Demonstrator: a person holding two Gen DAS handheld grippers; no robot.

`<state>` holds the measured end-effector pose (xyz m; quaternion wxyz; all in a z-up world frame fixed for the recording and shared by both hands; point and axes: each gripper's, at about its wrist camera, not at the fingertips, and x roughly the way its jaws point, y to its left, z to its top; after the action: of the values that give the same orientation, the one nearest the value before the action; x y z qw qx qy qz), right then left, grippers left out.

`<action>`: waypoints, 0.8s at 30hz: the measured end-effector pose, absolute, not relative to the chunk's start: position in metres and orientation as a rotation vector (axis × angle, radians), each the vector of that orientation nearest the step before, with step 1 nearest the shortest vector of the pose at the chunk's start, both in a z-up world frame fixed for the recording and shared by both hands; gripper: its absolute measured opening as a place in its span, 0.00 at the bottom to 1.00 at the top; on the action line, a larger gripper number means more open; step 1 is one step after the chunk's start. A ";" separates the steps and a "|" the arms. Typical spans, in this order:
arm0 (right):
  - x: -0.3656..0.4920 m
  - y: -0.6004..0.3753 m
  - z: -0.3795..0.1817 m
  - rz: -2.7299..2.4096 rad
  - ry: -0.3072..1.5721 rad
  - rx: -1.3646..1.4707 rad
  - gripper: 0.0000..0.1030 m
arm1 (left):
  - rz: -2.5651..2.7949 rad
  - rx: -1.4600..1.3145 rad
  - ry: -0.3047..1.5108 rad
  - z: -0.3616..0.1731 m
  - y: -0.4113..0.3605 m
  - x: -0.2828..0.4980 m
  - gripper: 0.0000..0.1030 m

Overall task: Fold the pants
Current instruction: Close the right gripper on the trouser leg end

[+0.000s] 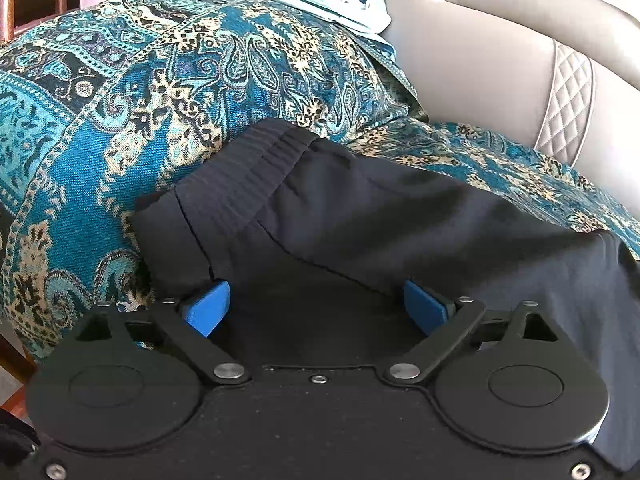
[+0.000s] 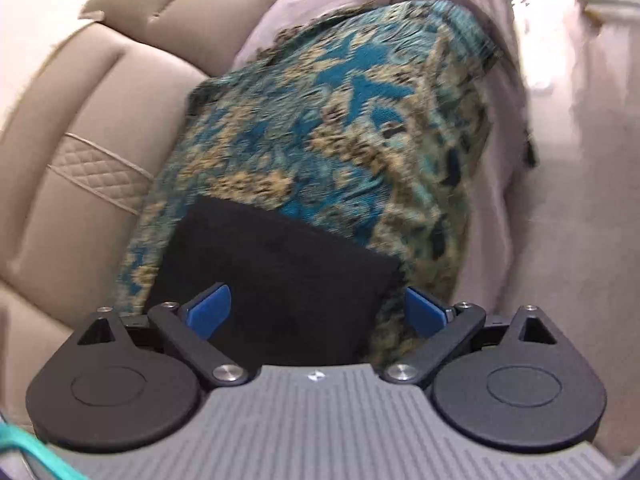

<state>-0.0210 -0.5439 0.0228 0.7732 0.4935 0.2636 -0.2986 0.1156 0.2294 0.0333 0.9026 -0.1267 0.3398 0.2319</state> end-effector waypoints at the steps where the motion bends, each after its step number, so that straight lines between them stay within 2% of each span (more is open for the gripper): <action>1: -0.021 -0.543 0.022 -0.628 0.560 1.077 0.95 | 0.481 -0.263 0.702 0.033 0.229 0.116 0.92; 6: -0.016 -0.539 0.023 -0.607 0.566 1.056 0.89 | 0.481 -0.261 0.701 0.033 0.230 0.116 0.92; 14: -0.019 -0.531 0.029 -0.528 0.561 1.067 0.65 | 0.480 -0.261 0.701 0.033 0.231 0.116 0.92; 21: -0.001 -0.523 0.032 -0.553 0.590 0.950 0.65 | 0.479 -0.262 0.700 0.034 0.232 0.116 0.92; 24: 0.008 -0.519 0.034 -0.556 0.597 0.892 0.58 | 0.478 -0.262 0.700 0.034 0.232 0.115 0.92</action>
<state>0.0077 -0.5192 0.0340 0.8230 0.4192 0.2805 -0.2613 0.1154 0.2318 0.0335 0.9031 -0.1268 0.3387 0.2314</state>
